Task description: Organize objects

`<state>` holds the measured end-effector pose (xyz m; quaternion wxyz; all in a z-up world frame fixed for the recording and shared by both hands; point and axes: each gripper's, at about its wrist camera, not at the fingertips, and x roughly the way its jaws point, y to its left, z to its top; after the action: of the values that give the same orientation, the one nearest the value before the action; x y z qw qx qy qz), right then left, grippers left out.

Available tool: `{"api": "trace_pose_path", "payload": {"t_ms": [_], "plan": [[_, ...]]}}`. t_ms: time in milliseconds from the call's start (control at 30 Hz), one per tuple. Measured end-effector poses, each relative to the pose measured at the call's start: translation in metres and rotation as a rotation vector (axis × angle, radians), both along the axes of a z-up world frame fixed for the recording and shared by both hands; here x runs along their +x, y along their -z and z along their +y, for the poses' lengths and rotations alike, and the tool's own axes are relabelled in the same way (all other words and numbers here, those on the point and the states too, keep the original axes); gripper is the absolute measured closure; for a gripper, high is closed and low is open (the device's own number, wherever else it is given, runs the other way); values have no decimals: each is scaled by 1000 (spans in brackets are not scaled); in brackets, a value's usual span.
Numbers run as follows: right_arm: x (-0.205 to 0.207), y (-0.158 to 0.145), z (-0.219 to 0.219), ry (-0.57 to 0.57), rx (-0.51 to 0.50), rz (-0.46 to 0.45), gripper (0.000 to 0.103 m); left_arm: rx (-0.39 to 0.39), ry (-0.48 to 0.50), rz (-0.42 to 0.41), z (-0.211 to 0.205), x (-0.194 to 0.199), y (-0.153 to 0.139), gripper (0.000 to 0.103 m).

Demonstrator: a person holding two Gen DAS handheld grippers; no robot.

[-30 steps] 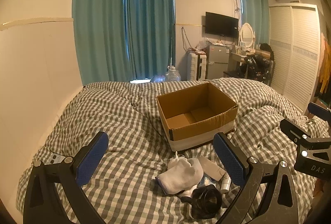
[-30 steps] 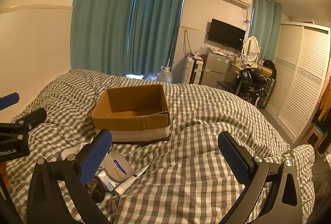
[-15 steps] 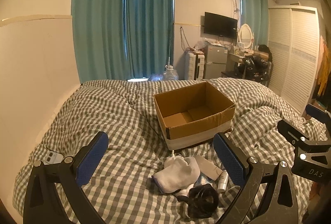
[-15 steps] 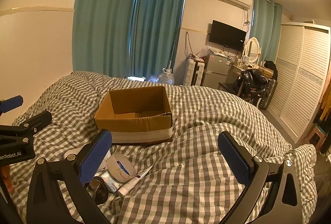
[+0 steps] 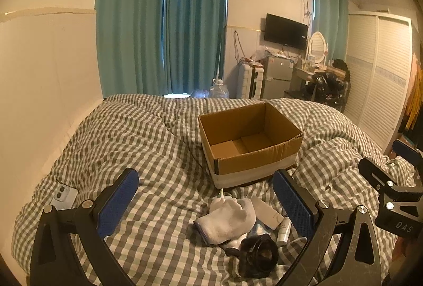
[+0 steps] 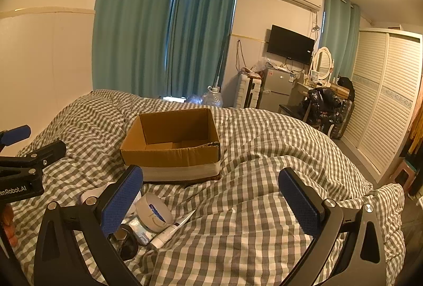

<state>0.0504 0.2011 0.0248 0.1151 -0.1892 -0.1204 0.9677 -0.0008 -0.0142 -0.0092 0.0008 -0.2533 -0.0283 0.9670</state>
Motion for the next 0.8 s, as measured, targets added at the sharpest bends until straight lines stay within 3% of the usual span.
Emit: {"api": "trace_pose_path", "payload": {"t_ms": [400,800], "plan": [[1,0,-3,-14,14,-3,0,-50,2,12,6,3,-1,0],[-4,12,0,-20,12,-33,0,-70,8,-31,9,-7,15,0]]}}
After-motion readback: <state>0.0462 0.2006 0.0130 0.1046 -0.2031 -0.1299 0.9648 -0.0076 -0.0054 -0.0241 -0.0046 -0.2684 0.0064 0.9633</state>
